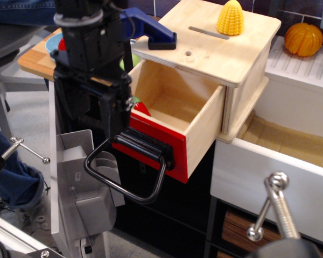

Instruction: Close drawer of box

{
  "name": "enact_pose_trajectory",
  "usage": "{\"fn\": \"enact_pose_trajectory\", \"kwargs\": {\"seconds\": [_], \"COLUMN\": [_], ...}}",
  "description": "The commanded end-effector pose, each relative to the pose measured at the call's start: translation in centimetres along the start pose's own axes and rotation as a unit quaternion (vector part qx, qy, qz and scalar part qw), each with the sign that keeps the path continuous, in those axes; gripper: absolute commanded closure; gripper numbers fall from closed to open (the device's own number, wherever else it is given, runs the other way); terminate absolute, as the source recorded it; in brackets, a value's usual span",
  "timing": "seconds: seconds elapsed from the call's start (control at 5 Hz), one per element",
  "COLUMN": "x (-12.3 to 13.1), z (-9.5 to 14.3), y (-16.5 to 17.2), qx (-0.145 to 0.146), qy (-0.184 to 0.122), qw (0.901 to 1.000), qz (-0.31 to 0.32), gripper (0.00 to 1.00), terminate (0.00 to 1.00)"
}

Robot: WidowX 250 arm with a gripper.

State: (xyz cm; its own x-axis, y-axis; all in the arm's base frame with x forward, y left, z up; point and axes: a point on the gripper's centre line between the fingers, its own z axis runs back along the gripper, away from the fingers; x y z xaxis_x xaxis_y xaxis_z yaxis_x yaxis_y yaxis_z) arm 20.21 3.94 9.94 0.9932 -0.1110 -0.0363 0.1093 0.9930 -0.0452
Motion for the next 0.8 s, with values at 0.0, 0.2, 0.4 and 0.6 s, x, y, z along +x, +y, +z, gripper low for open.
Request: {"fn": "enact_pose_trajectory", "kwargs": {"seconds": [0.0, 0.2, 0.4, 0.6], "x": [0.5, 1.4, 3.4, 4.5], "z": [-2.7, -3.9, -3.8, -3.6], "y": [0.4, -1.0, -1.8, -2.8], "qx": [0.023, 0.033, 0.027, 0.030], "qy": [-0.027, -0.046, -0.051, -0.077], "qw": [0.9992, 0.9983, 0.9982, 0.9964], "qz": [0.018, 0.009, 0.014, 0.016], "gripper": [0.00, 0.00, 0.00, 0.00], "terminate": [0.00, 0.00, 0.00, 0.00]}}
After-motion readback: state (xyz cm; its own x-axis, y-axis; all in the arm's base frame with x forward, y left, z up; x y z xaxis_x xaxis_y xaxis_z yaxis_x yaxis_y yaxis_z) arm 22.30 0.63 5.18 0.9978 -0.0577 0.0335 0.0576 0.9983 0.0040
